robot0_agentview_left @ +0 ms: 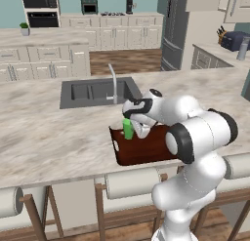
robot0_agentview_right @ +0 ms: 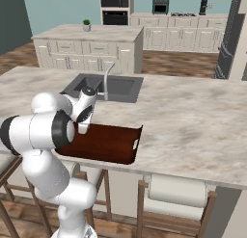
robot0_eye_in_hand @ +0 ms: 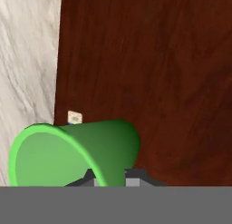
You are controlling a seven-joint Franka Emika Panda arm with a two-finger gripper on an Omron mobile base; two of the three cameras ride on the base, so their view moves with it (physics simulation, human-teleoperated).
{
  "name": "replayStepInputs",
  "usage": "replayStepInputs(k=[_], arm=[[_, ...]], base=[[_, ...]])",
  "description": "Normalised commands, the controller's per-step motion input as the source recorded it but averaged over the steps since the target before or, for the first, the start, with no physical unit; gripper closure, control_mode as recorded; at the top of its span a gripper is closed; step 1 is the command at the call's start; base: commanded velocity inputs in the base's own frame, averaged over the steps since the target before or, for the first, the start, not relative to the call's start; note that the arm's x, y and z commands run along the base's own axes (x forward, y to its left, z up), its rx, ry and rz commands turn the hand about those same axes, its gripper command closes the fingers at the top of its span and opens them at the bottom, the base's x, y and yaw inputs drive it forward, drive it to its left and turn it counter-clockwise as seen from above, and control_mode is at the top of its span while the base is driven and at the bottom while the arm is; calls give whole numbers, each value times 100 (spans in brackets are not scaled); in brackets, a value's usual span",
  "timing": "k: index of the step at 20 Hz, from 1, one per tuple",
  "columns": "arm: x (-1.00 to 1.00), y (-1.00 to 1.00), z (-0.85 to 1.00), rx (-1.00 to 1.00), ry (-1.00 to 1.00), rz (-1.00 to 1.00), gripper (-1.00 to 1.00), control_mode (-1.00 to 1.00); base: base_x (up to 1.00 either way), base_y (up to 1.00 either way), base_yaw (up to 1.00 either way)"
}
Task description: There is a tray on the dining counter. Grab the cup, mug, and pitcher and place them on the tray. The pitcher may be placed next to the tray if it cannot fit the tray.
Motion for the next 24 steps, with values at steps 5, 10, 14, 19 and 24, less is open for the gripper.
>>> replayStepInputs(k=[5, 10, 14, 19, 24], arm=[[24, 12, -20, 0, 5, 0, 100, -100], [21, 11, -16, 0, 7, 0, 100, -100], [16, 4, -17, 0, 3, 0, 100, -100], [6, 0, -7, 0, 0, 0, -100, -100], [0, 0, 0, 0, 0, 0, -100, -100]], base=[[0, 0, 0], [0, 0, 0], [0, 0, 0], [0, 0, 0], [0, 0, 0]])
